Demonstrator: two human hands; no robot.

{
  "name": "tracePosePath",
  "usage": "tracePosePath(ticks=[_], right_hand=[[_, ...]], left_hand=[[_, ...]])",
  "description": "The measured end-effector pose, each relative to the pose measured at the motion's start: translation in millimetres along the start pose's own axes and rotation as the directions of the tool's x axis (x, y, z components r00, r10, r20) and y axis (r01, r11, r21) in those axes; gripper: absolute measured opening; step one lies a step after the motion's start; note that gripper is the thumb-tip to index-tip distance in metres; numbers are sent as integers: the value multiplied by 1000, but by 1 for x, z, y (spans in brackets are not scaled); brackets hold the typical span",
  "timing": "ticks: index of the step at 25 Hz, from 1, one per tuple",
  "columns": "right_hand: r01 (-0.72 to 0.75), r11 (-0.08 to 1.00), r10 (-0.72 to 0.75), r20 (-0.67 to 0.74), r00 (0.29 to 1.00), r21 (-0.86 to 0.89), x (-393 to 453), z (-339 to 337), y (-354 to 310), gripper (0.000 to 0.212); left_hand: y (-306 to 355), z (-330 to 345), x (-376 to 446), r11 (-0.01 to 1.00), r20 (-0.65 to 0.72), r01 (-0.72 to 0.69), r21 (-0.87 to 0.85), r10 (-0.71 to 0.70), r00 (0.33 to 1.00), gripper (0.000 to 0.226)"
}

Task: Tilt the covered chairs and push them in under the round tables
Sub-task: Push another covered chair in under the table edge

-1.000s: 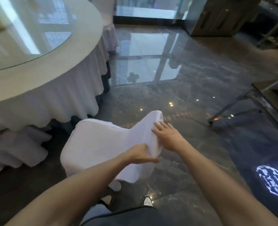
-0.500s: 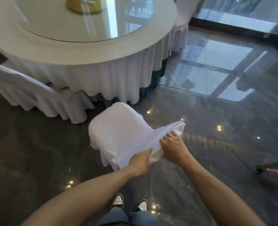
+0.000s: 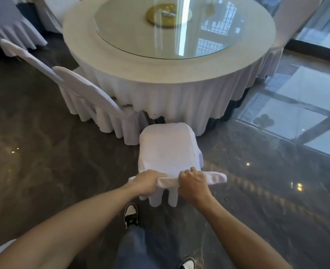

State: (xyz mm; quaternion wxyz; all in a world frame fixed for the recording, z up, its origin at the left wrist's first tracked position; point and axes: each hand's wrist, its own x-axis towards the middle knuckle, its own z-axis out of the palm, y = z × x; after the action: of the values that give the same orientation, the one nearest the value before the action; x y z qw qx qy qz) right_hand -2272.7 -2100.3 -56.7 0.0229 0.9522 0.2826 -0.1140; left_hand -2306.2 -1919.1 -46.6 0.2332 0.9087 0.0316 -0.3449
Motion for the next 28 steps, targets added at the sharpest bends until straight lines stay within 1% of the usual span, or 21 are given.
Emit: tracePosePath(ticks=[2,4,7,9,12,15,17,19,22,25,28], right_hand=[[17,1000,-16,-16,1000,16,35,-9,-32,8],[-9,1000,9,-29,1000,20,70,-16,-59,10],[-99,991,103,-37,994,95,121,-24,-90,11],[-203,967,211,-39,977,156,151,-29,-96,9],[-300,924,317,-39,947,236,189,-38,-103,9],[-375,879,380,42,924,295,227,-52,-106,10],[-388,882,389,52,920,269,249,-58,-98,11],[-403,884,402,51,914,237,266,-62,-86,10],[-424,881,424,49,904,211,295,-68,-66,10],[-402,891,400,56,915,211,324,-74,-54,16],[-367,908,365,49,930,203,353,-79,-54,17]], left_hand=[[-40,-33,9,999,-33,-19,45,20,999,67],[-76,-64,20,997,-63,-33,70,37,997,66],[-120,-108,49,995,-112,-62,76,70,991,56],[-137,-139,69,989,-136,-102,111,117,984,47],[-152,-175,93,984,-175,-139,114,158,972,43],[-161,-205,121,979,-201,-165,123,187,961,48],[-160,-218,139,972,-223,-179,150,210,952,52],[-157,-227,158,972,-214,-172,160,204,955,56],[-149,-246,188,976,-227,-171,136,199,953,53],[-147,-270,208,977,-253,-177,121,203,946,46],[-155,-292,227,982,-278,-147,122,176,944,52]])
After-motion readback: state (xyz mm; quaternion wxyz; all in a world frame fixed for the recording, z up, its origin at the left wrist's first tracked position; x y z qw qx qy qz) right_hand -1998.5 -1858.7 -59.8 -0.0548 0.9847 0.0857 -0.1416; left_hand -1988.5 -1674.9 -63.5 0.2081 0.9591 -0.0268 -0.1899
